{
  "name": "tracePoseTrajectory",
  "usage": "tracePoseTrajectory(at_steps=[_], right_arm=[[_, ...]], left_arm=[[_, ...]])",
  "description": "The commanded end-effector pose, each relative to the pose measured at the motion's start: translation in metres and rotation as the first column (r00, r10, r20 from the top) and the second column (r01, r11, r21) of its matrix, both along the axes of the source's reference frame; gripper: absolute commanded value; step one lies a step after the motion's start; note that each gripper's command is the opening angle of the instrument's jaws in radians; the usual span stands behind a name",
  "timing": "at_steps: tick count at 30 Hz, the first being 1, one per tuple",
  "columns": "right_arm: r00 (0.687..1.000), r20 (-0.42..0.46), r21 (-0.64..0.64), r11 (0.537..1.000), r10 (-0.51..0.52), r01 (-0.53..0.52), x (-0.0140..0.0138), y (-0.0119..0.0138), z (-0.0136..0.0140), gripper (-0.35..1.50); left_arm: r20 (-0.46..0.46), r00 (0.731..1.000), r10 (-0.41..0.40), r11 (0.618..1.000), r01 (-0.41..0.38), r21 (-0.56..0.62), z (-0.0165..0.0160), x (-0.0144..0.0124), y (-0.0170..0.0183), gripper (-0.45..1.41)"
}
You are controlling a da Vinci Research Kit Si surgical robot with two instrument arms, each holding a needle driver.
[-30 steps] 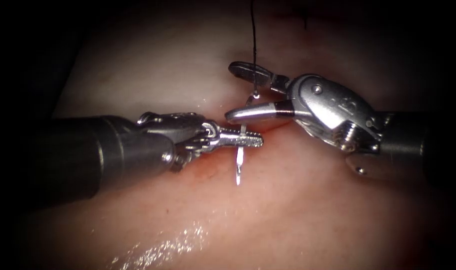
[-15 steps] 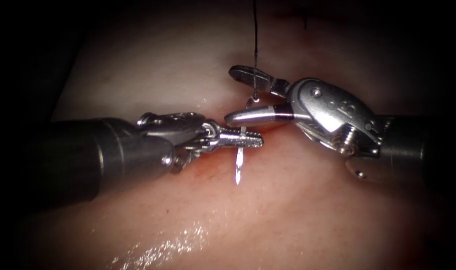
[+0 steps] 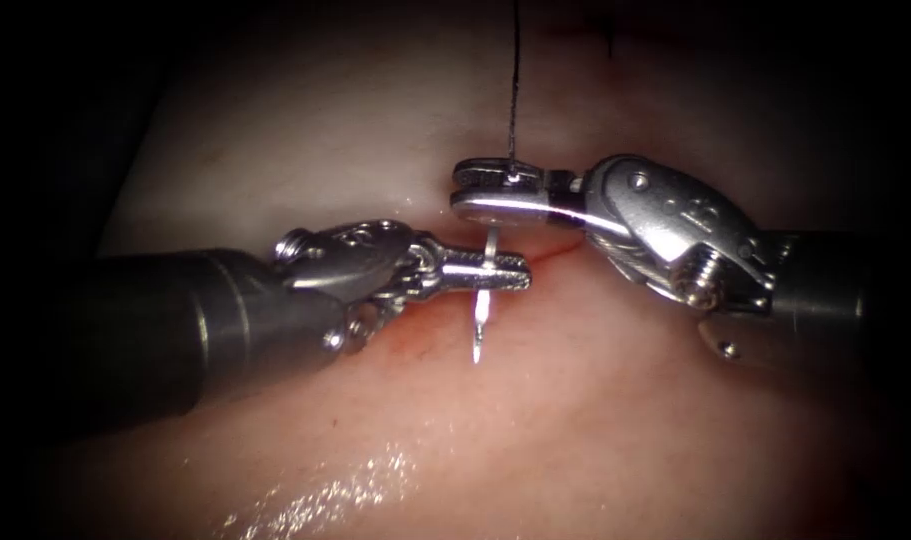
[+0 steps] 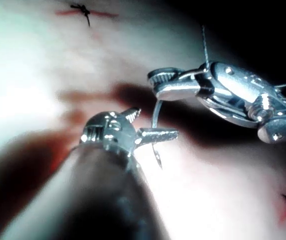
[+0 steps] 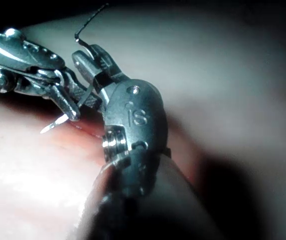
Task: Wound Closure
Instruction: Regrasp needle with right needle driver, then throw suture through skin above the incision with right jaws
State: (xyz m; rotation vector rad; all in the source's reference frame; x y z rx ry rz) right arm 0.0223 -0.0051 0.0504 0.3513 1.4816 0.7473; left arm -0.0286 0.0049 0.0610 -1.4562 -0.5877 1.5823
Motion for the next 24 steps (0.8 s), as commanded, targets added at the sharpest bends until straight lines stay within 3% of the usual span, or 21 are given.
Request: tracePoseTrajectory(at_steps=[1,2,3,4,5,10,15,19,24], right_arm=[[1.000,0.002,-0.002,1.000,-0.002,0.002,0.0008,0.0002,0.0006,-0.35],[1.000,-0.001,-0.002,1.000,-0.004,0.004,0.0008,0.0003,0.0006,-0.35],[1.000,-0.004,0.003,1.000,-0.005,0.005,0.0008,0.0003,0.0008,-0.35],[1.000,-0.004,0.003,1.000,-0.005,0.005,0.0008,0.0003,0.0008,-0.35],[1.000,-0.006,0.003,1.000,-0.007,0.007,0.0008,0.0004,0.0008,-0.35],[1.000,-0.018,-0.023,0.999,-0.023,0.022,0.0008,0.0007,0.0012,-0.35],[0.996,-0.072,-0.066,0.996,-0.061,0.056,0.0018,0.0011,0.0017,-0.35],[0.989,-0.102,-0.131,0.987,-0.108,0.094,0.0028,0.0014,0.0024,-0.35],[0.981,-0.121,-0.195,0.973,-0.149,0.124,0.0044,0.0016,0.0040,-0.35]], left_arm=[[-0.042,0.998,-0.047,0.999,0.045,-0.031,0.0006,-0.0006,0.0004,0.69],[-0.069,0.993,-0.093,0.995,0.091,-0.033,0.0007,-0.0006,0.0004,0.81],[-0.041,0.995,-0.093,0.995,0.092,-0.041,0.0008,-0.0004,0.0002,0.98],[-0.041,0.995,-0.093,0.995,0.092,-0.041,0.0008,-0.0004,0.0002,0.98],[-0.025,0.996,-0.081,0.996,0.080,-0.044,0.0008,-0.0003,0.0001,1.14],[-0.053,0.995,-0.080,0.995,0.077,-0.064,0.0007,0.0010,-0.0007,1.31],[-0.103,0.991,-0.087,0.993,0.078,-0.094,0.0003,0.0042,-0.0033,1.23],[-0.147,0.988,-0.042,0.995,0.028,-0.097,0.0002,0.0070,-0.0055,1.18],[-0.237,0.970,0.052,0.983,-0.091,-0.156,0.0001,0.0094,-0.0078,0.84]])
